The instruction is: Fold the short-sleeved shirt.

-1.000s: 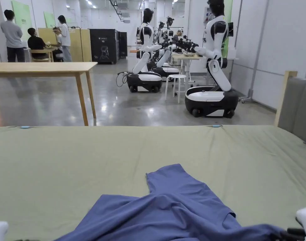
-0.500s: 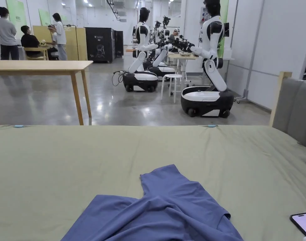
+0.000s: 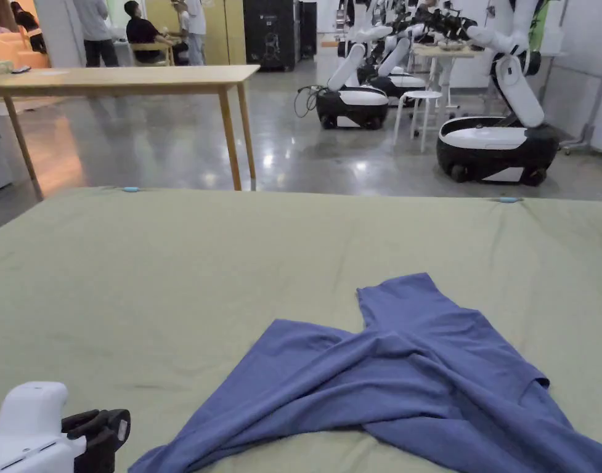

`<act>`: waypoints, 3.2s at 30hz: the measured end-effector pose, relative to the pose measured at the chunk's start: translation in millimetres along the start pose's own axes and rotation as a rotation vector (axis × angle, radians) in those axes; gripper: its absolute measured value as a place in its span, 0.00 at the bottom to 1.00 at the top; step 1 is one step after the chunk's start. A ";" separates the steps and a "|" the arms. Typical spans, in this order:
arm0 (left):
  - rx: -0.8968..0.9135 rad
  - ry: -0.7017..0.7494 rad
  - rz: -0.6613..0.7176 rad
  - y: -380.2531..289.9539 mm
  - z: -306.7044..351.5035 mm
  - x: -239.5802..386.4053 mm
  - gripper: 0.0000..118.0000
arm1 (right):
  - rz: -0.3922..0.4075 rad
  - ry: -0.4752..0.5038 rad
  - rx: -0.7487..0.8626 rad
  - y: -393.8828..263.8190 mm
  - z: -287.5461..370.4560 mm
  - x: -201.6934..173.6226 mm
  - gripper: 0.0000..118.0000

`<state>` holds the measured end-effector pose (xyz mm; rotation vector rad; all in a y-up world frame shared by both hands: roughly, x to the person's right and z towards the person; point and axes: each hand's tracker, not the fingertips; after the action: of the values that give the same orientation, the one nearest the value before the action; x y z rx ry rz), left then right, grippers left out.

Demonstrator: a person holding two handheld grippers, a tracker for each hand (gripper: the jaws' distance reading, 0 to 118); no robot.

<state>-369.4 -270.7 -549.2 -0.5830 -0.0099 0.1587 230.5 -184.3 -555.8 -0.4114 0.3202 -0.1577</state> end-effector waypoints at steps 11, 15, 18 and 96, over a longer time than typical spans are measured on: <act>-0.226 0.052 -0.128 -49.7 -76.8 4.7 0.94 | 0.065 -0.002 -0.071 -8.1 -11.3 -3.6 0.00; -0.191 0.040 -0.160 -58.0 -70.5 10.0 0.66 | 0.075 -0.026 -0.095 -12.2 -16.0 -2.3 0.00; -0.103 0.002 -0.182 -56.0 -56.8 13.3 0.10 | 0.079 -0.034 -0.111 -14.1 -21.6 -1.8 0.00; 0.396 -0.259 -0.065 334.0 -64.2 114.7 0.09 | 0.048 0.134 0.303 307.4 -181.3 36.7 0.03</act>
<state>-301.5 -13.6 -790.2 -0.1634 -0.2436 0.1673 230.3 19.5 -851.0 -0.0926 0.4307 -0.1838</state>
